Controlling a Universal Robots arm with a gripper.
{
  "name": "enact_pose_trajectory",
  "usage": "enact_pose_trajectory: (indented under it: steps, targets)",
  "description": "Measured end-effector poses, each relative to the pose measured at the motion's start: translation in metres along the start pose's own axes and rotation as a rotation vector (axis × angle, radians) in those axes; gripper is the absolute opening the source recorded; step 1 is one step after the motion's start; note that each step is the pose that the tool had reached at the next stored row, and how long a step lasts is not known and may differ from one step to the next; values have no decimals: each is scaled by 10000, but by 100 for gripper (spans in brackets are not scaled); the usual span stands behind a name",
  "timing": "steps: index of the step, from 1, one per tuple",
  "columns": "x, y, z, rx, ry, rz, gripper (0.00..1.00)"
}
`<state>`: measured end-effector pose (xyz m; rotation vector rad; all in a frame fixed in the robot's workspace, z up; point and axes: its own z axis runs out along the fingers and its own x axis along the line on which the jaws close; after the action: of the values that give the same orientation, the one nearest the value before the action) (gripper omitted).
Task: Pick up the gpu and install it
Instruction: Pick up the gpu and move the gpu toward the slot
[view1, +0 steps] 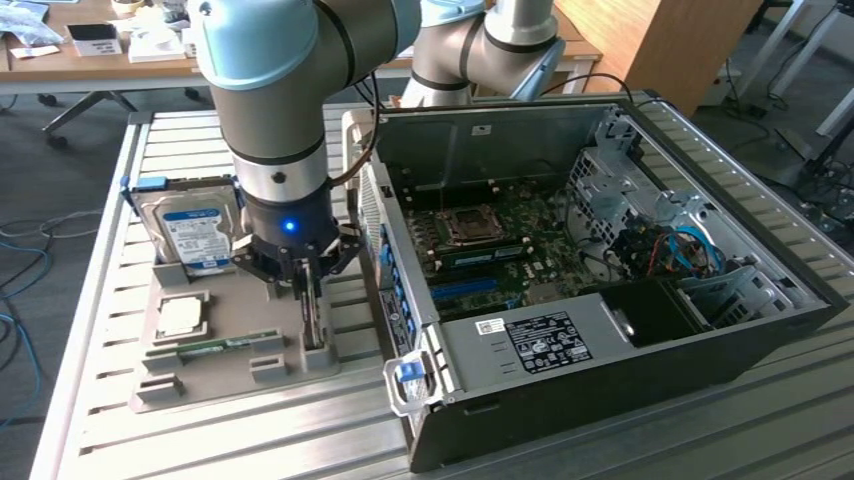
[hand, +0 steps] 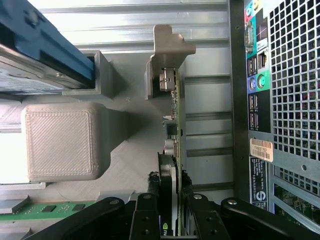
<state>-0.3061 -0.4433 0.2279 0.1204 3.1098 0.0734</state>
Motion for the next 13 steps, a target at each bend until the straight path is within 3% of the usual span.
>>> enact_pose_trajectory:
  steps: [13]
  targets:
    - [0,0,1,-10,16,-334,27]
